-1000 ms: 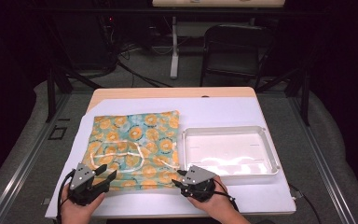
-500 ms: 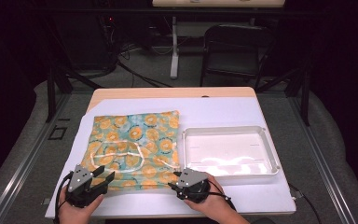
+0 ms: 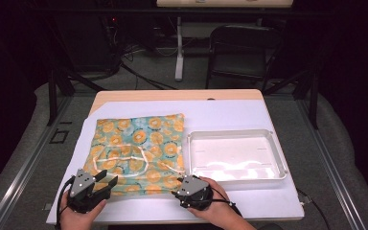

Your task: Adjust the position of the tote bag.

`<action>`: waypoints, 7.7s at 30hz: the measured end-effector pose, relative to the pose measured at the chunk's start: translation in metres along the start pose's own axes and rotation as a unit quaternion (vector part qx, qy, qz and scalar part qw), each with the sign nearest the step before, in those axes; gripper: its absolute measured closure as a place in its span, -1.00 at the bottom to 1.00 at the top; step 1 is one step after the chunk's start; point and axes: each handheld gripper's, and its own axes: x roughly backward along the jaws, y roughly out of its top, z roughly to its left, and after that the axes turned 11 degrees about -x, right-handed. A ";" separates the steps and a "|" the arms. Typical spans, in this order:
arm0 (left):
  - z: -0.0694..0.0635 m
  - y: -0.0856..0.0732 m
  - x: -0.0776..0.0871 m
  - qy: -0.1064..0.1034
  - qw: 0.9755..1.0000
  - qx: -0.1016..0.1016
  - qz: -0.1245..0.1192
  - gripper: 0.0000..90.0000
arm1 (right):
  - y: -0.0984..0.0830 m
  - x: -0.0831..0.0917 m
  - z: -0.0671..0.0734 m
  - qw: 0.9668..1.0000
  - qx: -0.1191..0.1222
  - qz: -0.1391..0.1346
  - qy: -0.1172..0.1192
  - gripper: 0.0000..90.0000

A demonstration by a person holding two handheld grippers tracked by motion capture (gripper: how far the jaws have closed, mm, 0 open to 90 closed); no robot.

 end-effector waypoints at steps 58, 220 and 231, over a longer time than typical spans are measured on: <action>0.000 0.000 0.000 0.001 1.000 -0.001 0.000 0.15 | 0.004 0.005 -0.007 0.999 -0.013 -0.039 -0.030 1.00; 0.019 -0.025 0.056 0.121 0.990 -0.063 0.042 0.09 | 0.020 0.006 -0.014 0.993 -0.100 -0.061 -0.033 1.00; 0.031 -0.038 0.058 0.129 0.988 -0.043 0.070 0.12 | 0.020 0.006 -0.015 0.993 -0.101 -0.060 -0.032 1.00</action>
